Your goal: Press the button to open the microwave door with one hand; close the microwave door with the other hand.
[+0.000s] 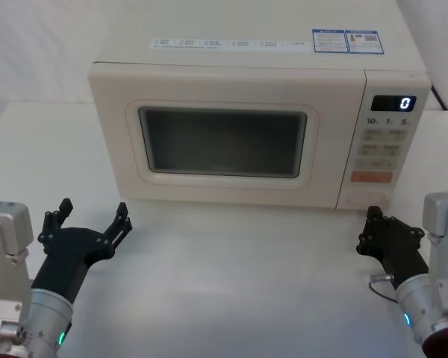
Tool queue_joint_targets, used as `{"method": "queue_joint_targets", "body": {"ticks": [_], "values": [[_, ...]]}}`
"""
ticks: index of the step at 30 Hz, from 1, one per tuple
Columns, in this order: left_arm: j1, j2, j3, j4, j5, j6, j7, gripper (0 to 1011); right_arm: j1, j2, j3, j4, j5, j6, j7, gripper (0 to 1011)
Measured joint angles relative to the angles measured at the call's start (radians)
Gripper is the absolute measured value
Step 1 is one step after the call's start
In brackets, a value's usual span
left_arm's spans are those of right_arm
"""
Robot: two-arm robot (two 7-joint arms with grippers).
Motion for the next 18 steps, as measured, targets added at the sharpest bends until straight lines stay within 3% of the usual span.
{"method": "queue_joint_targets", "body": {"ticks": [18], "values": [[0.000,0.000,0.000,0.000,0.000,0.000,0.000,1001,0.082,-0.031,0.012,0.108,-0.032,-0.003,0.010,0]]}}
